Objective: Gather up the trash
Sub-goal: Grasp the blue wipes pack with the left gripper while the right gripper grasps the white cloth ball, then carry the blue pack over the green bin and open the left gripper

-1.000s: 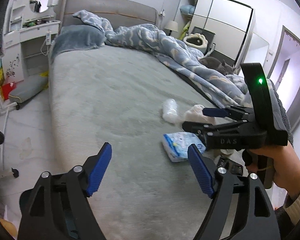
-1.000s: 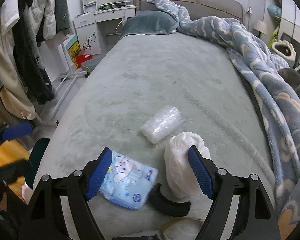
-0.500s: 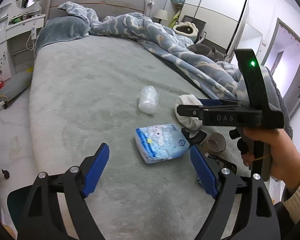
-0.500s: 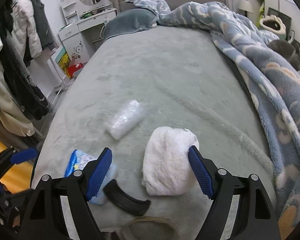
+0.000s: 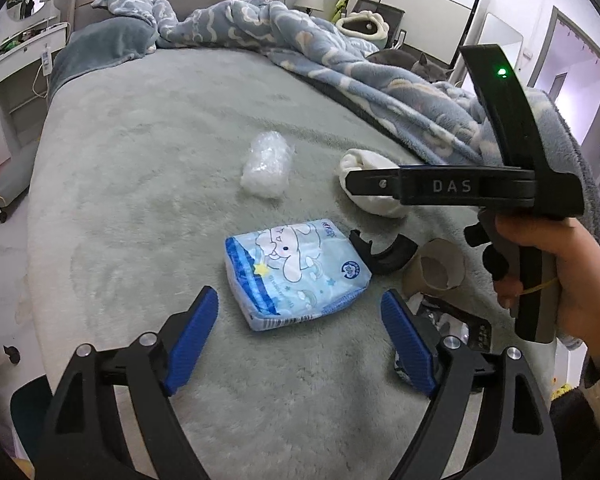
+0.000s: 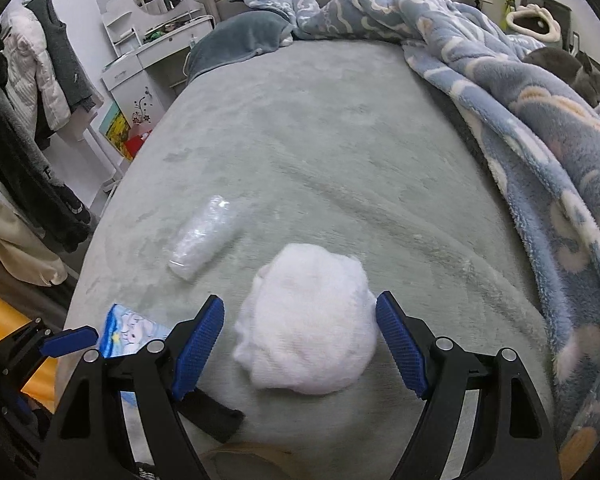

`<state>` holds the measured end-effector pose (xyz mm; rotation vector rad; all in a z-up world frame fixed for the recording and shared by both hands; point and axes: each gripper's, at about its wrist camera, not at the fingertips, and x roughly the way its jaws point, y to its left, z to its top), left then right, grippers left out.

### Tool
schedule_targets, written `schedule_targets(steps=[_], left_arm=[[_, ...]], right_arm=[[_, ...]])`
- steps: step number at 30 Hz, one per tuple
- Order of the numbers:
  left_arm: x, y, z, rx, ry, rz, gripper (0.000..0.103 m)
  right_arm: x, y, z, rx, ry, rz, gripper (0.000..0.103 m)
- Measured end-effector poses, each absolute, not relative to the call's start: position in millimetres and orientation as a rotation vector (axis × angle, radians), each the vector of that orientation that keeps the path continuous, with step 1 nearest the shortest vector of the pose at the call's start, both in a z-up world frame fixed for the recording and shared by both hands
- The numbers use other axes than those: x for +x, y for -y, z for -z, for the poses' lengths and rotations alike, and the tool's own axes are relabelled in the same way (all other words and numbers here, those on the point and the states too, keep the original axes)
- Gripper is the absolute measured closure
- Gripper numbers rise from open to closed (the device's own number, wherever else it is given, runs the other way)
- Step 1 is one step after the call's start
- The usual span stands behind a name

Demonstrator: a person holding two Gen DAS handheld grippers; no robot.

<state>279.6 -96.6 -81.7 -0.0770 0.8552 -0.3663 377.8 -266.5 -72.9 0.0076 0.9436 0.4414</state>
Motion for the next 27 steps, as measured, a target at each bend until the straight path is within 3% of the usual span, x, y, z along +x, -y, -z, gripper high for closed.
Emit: schedule_targets(steps=[4,14,27], left_arm=[[287,102,86,-0.082,-0.869,0.364,0.017],[298,118,94,-0.042,-0.890,0.354,0.017],[300,109,92,-0.071,-0.874,0.351,0.029]], right_arm=[[380,272,78,0.011,-0.955,-0.445,0.024],[383,269,77,0.005,-0.959,-0.506,0.051],[386,273,65,0.035,-0.925,-0.511,0.053]])
